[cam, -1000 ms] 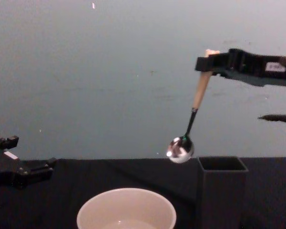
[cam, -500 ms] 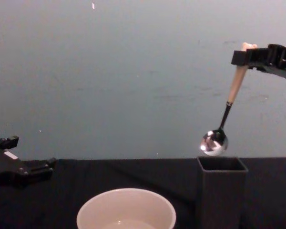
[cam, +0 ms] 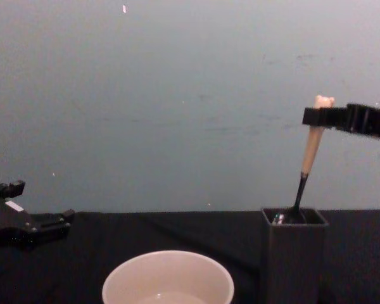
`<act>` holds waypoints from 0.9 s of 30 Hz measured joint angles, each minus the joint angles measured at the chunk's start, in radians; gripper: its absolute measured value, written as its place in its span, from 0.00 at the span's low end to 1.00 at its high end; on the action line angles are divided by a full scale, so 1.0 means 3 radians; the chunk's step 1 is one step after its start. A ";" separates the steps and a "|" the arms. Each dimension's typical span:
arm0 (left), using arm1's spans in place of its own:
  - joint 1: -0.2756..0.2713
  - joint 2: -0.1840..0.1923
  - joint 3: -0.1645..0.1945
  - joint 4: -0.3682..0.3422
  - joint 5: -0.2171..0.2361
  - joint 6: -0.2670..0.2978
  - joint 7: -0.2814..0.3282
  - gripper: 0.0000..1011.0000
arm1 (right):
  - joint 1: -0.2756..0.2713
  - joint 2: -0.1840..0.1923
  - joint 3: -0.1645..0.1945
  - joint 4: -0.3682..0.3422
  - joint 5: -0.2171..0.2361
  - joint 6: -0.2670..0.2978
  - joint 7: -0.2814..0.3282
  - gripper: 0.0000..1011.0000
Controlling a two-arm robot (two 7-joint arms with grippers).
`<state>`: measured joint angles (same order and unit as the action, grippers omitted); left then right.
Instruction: Pick up the stirring spoon with one hand, stir inside the cup, then place it back in its original position.
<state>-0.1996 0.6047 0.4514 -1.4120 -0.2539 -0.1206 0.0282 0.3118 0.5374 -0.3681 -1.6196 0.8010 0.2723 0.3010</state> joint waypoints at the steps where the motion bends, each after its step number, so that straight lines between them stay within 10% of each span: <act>1: 0.0000 0.0000 0.0000 0.0000 0.0000 0.0000 0.0000 0.99 | 0.0001 0.0005 -0.0028 0.0016 -0.0022 -0.0011 0.0000 0.21; 27: 0.0000 0.0000 0.0000 0.0000 0.0000 0.0000 0.0000 0.99 | -0.0078 -0.0028 -0.0225 0.0210 -0.0253 0.0009 -0.0013 0.21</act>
<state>-0.1996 0.6047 0.4514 -1.4120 -0.2539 -0.1205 0.0283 0.2885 0.5290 -0.4355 -1.5566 0.7250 0.2750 0.2970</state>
